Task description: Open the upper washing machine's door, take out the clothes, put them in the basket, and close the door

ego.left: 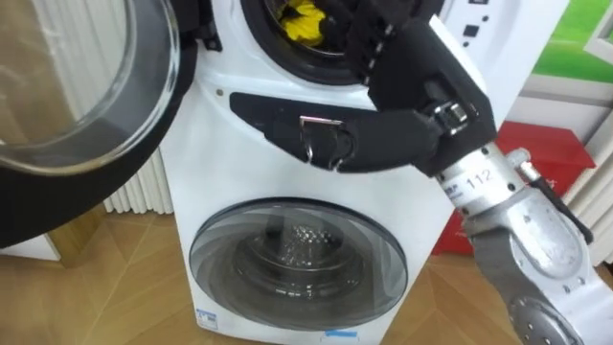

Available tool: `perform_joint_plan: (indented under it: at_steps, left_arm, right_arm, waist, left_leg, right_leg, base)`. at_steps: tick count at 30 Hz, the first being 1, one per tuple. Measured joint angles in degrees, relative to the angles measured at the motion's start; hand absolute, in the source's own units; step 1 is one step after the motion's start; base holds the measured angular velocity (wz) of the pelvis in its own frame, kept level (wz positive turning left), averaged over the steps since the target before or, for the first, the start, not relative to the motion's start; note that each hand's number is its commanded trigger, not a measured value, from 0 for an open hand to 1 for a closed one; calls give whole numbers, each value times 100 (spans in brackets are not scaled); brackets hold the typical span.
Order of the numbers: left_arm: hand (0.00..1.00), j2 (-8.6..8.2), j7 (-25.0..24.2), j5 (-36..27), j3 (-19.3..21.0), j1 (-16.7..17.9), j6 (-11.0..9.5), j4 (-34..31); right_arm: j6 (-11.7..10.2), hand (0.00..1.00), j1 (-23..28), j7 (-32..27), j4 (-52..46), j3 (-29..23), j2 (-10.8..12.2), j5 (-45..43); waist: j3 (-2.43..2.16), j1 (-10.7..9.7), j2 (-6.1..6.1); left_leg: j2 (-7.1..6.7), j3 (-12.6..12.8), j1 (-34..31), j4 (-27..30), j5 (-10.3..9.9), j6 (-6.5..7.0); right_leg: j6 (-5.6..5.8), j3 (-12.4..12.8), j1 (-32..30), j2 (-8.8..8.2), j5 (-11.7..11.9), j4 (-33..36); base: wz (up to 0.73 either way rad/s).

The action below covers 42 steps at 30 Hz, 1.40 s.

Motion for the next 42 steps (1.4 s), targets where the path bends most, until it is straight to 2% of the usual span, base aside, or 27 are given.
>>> perform_joint_plan:
  at_steps: [4, 7, 9, 10, 11, 13, 15, 16, 17, 18, 19, 20, 21, 23, 25, 27, 29, 32, 33, 35, 36, 37, 38, 39, 40, 41, 42]
  left_arm:
    - [0, 2, -2, 72, 6, 24, 25, 3]
    - [0, -2, -5, 82, 6, 57, 23, -4]
    - [0, 12, -16, 114, 121, 84, 24, 4]
    - [0, 28, -20, 116, 126, 100, 36, 10]
    - [0, 63, -24, 117, 118, 107, 69, 6]
    - [0, 62, -34, 184, 111, 180, 151, -7]
    - [0, 62, -72, 184, 111, 220, 219, -10]
    - [0, 60, -71, 188, 95, 281, 225, 9]
    - [0, 28, -94, 185, 94, 319, 218, 4]
    - [0, -4, -146, 188, 118, 386, 224, 4]
    - [0, -5, -161, 188, 144, 451, 224, 4]
    - [0, 4, -167, 190, 230, 591, 227, 5]
    - [0, 50, -169, 192, 268, 665, 228, 4]
    - [0, 55, -186, 191, 336, 642, 225, 3]
    - [0, 46, -222, 193, 327, 517, 223, -6]
    - [0, 50, -223, 217, 340, 360, 211, -6]
    - [0, 64, -223, 228, 332, 113, 196, -26]
    - [0, 75, -223, 168, 324, -106, 182, -118]
    - [0, 80, -223, 168, 322, -115, 155, -119]
    - [0, 131, -222, 164, 262, -193, 134, -116]
    - [0, 161, -218, 168, 180, -237, 124, -109]
    - [0, 167, -214, 168, 167, -254, 121, -107]
    - [0, 177, -198, 167, 155, -286, 103, -111]
    - [0, 203, -135, 168, 115, -325, 101, -117]
    - [0, 222, -101, 168, 76, -361, 101, -116]
    - [0, 248, -67, 157, 37, -443, 69, -107]
    - [0, 248, -50, 144, 27, -461, 36, -103]
  right_arm:
    - [-5, 0, 0, -28, 327, -13, -3, 0]
    - [-8, 0, 2, -125, 780, -35, -1, -67]
    - [-7, 0, 8, -261, 873, -128, 0, -72]
    - [-8, 0, 13, -305, 873, -138, 2, -92]
    - [-8, 0, 13, -384, 865, -139, -1, -153]
    - [-13, 0, 13, -468, 852, -139, 2, -246]
    - [-16, 0, 12, -533, 860, -141, -1, -206]
    - [-15, 0, 16, -555, 944, -143, 5, -167]
    - [-1, 0, 21, -583, 997, -167, -33, -105]
    - [9, 0, 25, -584, 1005, -213, -52, -18]
    - [33, 0, 38, -584, 1005, -222, -40, -6]
    - [80, 0, 44, -578, 1003, -223, -27, -4]
    - [93, 0, 77, -586, 997, -246, -31, -5]
    - [122, 0, 77, -590, 972, -286, -35, -6]
    - [117, 0, 77, -617, 893, -346, -48, -9]
    - [113, 0, 77, -725, 843, -364, -74, -44]
    - [106, 0, 80, -827, 841, -374, -74, -129]
    - [107, 0, 208, -880, 839, -377, -124, -250]
    - [107, 0, 212, -887, 839, -377, -142, -285]
    - [86, 0, 212, -914, 839, -378, -234, -401]
    - [52, 0, 217, -927, 861, -377, -264, -499]
    - [49, 0, 239, -944, 862, -381, -261, -516]
    - [46, 0, 290, -958, 865, -385, -252, -576]
    - [6, 0, 347, -944, 949, -387, -246, -631]
    - [-2, 0, 349, -942, 1013, -389, -247, -636]
    - [11, 0, 362, -930, 1076, -415, -247, -602]
    - [15, 0, 368, -923, 1077, -427, -247, -611]
  waist:
    - [19, 1, 14]
    - [60, -4, 69]
    - [91, -17, 112]
    - [106, -20, 138]
    - [58, -28, 87]
    - [43, -16, 68]
    - [29, -27, 45]
    - [22, -33, -5]
    - [-6, -9, -43]
    - [10, 96, 14]
    - [1, 159, 38]
    - [-19, 169, 88]
    - [-100, 96, 14]
    - [-109, 4, -84]
    - [-100, -70, -81]
    - [-61, -119, -25]
    - [11, -171, 70]
    - [-3, -303, 125]
    - [-8, -308, 131]
    - [-3, -337, 114]
    - [6, -336, 112]
    - [11, -337, 135]
    - [15, -344, 199]
    - [19, -350, 252]
    - [17, -334, 254]
    - [18, -325, 273]
    - [16, -316, 272]
  left_leg:
    - [27, -4, -116, 289, -84, -9]
    - [99, -12, -269, 815, -267, -51]
    - [210, -12, -413, 1204, -480, -81]
    - [220, -24, -424, 1231, -496, -87]
    - [216, -60, -474, 1265, -495, -89]
    - [221, -61, -485, 1293, -492, -91]
    - [217, -65, -736, 1668, -470, -100]
    - [102, -103, -1078, 1919, -501, -74]
    - [-52, -151, -1388, 1613, -474, -72]
    - [-155, -140, -1622, 1238, -131, -22]
    - [-189, -151, -1681, 1103, 114, 23]
    - [-213, -147, -1657, 940, 471, 109]
    - [-284, -137, -1589, 895, 625, 268]
    - [-403, -114, -1530, 937, 569, 344]
    - [-482, -77, -1553, 1051, 475, 411]
    - [-521, -4, -1549, 1095, 379, 469]
    - [-569, 70, -1558, 1190, 211, 538]
    - [-748, 197, -1446, 1120, 104, 679]
    - [-781, 230, -1389, 1091, 85, 708]
    - [-933, 342, -1166, 1014, -27, 848]
    - [-1002, 352, -1038, 1010, -99, 919]
    - [-1010, 335, -971, 1007, -130, 950]
    - [-1002, 271, -825, 966, -186, 998]
    - [-971, 227, -709, 858, -198, 1020]
    - [-943, 230, -672, 818, -202, 1030]
    - [-879, 219, -654, 783, -205, 1043]
    - [-856, 214, -653, 758, -201, 1052]
  right_leg:
    - [-29, -20, 22, 17, -19, 41]
    - [-61, -44, 85, 31, -94, 154]
    - [-91, -101, 71, 98, -262, 348]
    - [-101, -111, 59, 105, -292, 377]
    - [-119, -136, -12, 97, -359, 448]
    - [-146, -155, -28, 94, -411, 515]
    - [-181, -183, -9, 67, -442, 512]
    - [-183, -134, 11, -4, -463, 506]
    - [-187, -116, 24, -69, -517, 503]
    - [-139, -57, 90, -84, -557, 514]
    - [-106, -13, 114, -95, -590, 521]
    - [-7, 30, 194, -106, -657, 533]
    - [81, 22, 227, -144, -715, 531]
    - [146, 15, 315, -253, -751, 489]
    - [203, -9, 335, -354, -780, 486]
    - [251, -15, 365, -430, -778, 513]
    - [353, 50, 409, -518, -833, 578]
    - [586, 154, 170, -796, -980, 1278]
    - [607, 200, 83, -856, -992, 1487]
    - [635, 271, -213, -1128, -975, 2428]
    - [680, 340, -333, -1207, -872, 2841]
    - [698, 398, -383, -1206, -768, 3013]
    - [695, 526, -531, -1174, -498, 3306]
    - [717, 700, -644, -1063, -549, 3355]
    - [709, 769, -735, -986, -649, 3294]
    - [669, 849, -980, -819, -786, 3087]
    - [669, 850, -1103, -752, -807, 2912]
  base:
    - [1]
    - [6]
    - [14]
    - [17]
    - [10]
    - [12]
    - [27]
    - [29]
    - [5]
    - [-20]
    - [-38]
    - [-17]
    - [-5]
    - [7]
    - [2]
    - [-6]
    - [-11]
    - [-1]
    - [-11]
    - [-17]
    - [-8]
    - [-4]
    - [0]
    - [-4]
    - [0]
    - [5]
    - [5]
